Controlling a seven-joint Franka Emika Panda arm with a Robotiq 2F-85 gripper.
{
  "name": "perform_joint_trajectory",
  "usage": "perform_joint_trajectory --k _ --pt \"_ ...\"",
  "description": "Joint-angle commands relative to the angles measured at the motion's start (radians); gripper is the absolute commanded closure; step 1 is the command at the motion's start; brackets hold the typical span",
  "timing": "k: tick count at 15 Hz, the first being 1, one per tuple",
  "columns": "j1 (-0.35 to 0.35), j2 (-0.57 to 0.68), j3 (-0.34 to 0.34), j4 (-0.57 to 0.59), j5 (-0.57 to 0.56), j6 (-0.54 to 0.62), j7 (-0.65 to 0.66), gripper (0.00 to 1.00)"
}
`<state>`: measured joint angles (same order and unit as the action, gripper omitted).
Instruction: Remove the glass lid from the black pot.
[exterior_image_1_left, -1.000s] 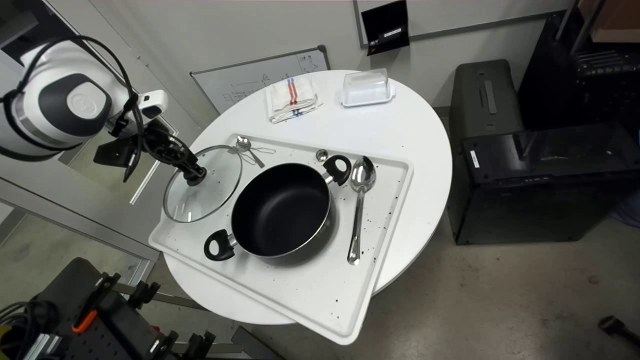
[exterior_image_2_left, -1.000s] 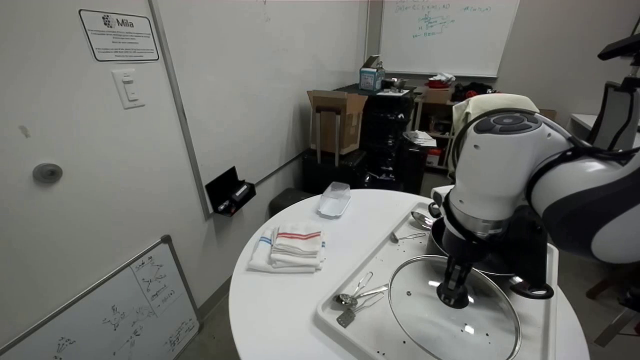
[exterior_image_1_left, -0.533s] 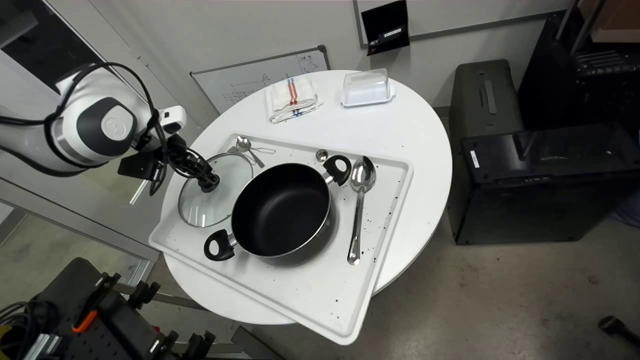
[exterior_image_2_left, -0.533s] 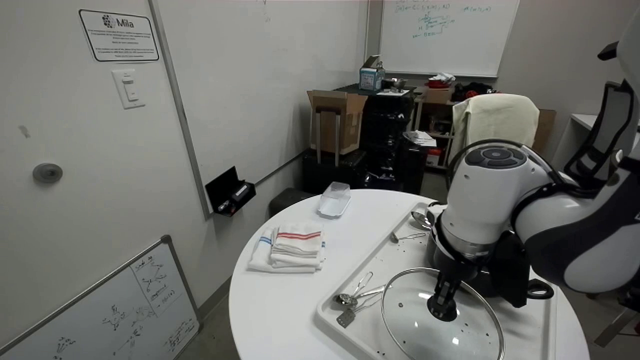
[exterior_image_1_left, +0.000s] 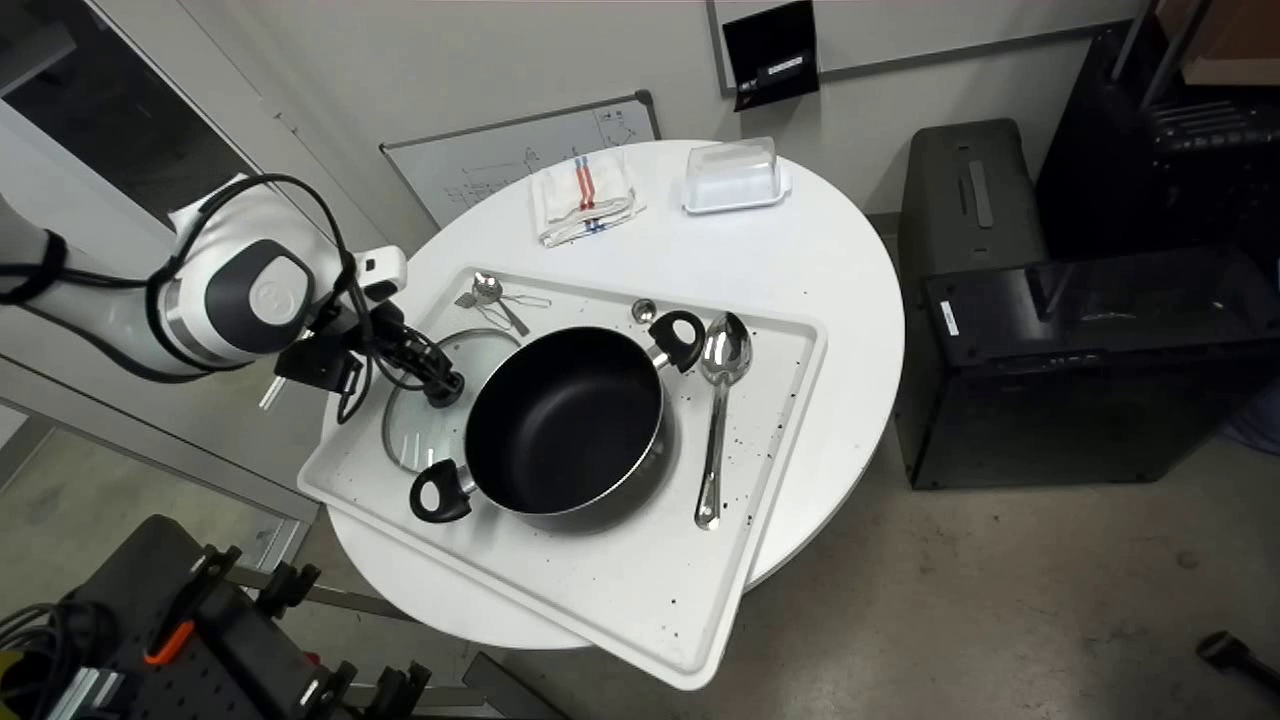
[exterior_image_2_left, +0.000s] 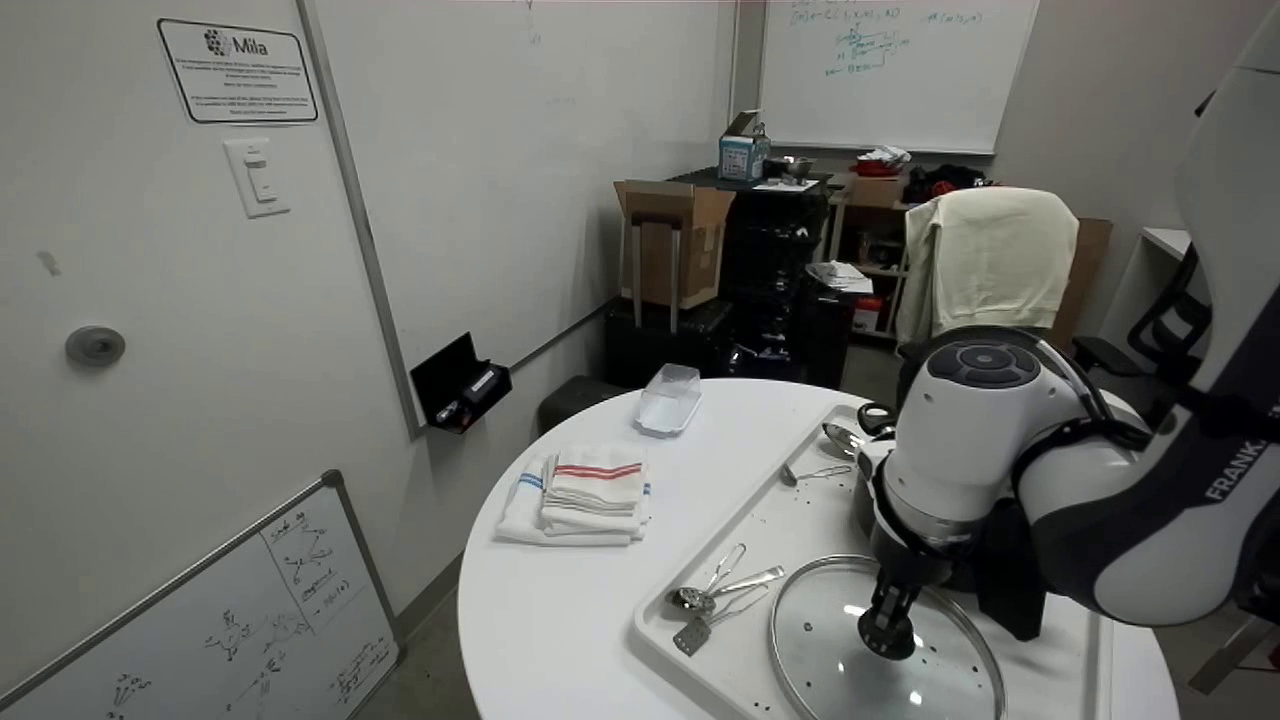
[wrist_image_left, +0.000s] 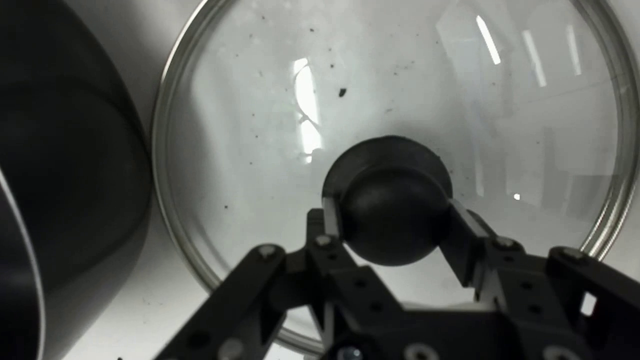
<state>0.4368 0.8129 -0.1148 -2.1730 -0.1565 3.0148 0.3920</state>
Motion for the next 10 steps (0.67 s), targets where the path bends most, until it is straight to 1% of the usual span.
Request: perform_joint_trajectory --k 1,5,6,7,9,10 --pt "0.019 0.021 -0.017 0.006 0.047 0.031 -0.051 0.75" --pt "0.016 0.015 -0.014 -0.002 0.069 0.034 -0.077 0.75" --pt "0.015 0.012 -0.013 -0.003 0.073 0.030 -0.080 0.47" --pt "0.013 0.007 -0.012 -0.007 0.077 0.029 -0.082 0.24" --pt "0.007 -0.006 -0.007 -0.019 0.081 0.027 -0.090 0.19" --pt "0.004 -0.015 -0.005 -0.027 0.080 0.028 -0.095 0.12"
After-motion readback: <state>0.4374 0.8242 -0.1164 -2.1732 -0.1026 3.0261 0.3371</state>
